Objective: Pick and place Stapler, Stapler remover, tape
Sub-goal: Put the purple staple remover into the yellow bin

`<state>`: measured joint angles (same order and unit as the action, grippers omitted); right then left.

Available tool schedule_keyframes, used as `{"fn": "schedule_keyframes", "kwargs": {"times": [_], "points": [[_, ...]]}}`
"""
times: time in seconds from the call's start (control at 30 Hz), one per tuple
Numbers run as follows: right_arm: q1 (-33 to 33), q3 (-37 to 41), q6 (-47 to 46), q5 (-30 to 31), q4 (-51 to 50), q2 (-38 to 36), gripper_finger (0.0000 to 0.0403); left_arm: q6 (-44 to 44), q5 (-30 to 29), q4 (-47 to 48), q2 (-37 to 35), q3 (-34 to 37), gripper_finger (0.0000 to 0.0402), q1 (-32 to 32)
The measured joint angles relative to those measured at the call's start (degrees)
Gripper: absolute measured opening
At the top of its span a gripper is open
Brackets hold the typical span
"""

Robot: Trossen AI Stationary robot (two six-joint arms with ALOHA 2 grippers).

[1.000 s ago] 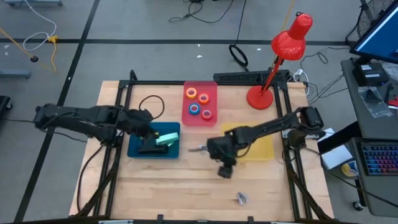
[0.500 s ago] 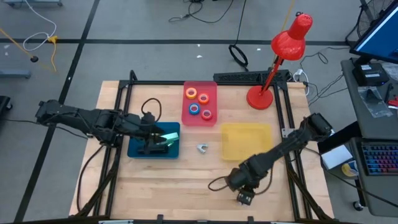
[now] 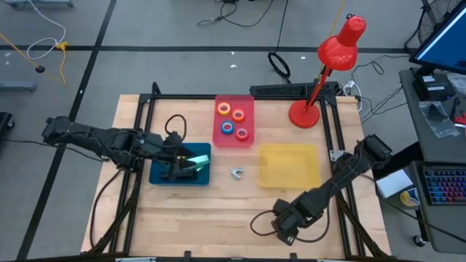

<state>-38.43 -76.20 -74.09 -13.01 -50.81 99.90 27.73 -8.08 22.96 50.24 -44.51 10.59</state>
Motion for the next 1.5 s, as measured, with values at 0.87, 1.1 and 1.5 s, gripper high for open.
{"fn": "schedule_keyframes", "kwargs": {"times": [0.87, 1.1, 1.5], "points": [[-1.82, 14.63, -8.83, -2.21, 23.26, 0.04, 0.013, 0.41, -0.24, -0.09, 0.0, 0.0, 0.0186, 0.65], [-1.82, 15.81, -8.83, -1.9, 24.04, 0.01, 0.0104, -0.2, -1.04, -0.07, 0.0, 0.0, 0.0186, 0.63], [-1.8, 16.11, -8.83, -0.5, 24.47, -0.02, 0.0019, -0.4, -1.05, -0.07, 0.0, 0.0, 0.0186, 0.63]]}}
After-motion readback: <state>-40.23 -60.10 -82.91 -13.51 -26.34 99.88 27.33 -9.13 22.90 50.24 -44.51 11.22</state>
